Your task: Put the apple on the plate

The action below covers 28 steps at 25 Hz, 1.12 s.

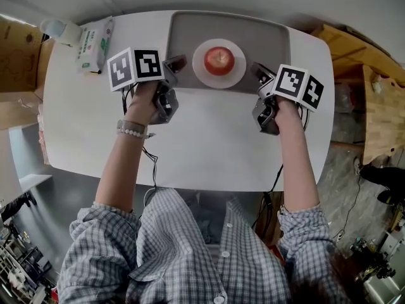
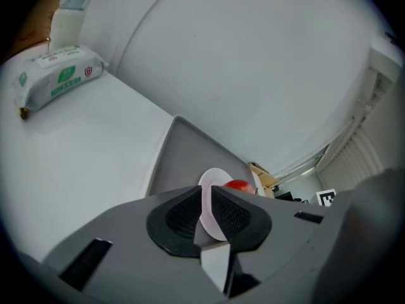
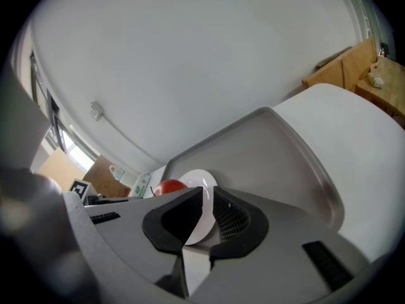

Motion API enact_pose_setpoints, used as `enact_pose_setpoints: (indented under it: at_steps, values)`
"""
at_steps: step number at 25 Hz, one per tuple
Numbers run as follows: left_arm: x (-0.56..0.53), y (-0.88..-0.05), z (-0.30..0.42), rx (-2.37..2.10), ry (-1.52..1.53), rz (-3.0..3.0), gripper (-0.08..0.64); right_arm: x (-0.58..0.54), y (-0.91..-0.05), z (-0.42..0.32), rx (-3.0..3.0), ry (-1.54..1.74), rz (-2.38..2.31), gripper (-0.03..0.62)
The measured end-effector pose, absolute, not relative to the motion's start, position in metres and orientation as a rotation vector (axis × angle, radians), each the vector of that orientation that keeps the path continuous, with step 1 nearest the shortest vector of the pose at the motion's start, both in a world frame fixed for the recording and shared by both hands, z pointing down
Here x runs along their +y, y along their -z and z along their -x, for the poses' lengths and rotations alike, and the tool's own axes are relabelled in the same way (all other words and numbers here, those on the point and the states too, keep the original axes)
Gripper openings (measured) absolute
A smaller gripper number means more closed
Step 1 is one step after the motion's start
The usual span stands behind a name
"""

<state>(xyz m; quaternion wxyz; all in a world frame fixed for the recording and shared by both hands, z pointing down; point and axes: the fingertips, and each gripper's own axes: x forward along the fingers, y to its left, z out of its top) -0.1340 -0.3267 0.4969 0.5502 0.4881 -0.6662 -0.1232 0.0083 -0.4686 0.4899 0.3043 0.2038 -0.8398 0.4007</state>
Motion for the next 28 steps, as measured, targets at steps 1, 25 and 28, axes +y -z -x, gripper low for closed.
enact_pose_setpoints:
  at_steps: [1,25,28]
  values:
    - [-0.323,-0.49,0.135,-1.601,0.296,-1.169,0.049,-0.468,-0.483,-0.012,-2.247,-1.058,-0.544,0.049]
    - [-0.198,-0.314,0.063,-1.854,0.427,-1.633,0.009,-0.371,-0.325,-0.121,-2.733,-0.885,-0.597,0.035]
    - [-0.188,-0.298,0.055,-1.896,0.398,-1.687,0.009,-0.364,-0.309,-0.124,-2.795,-0.853,-0.603,0.032]
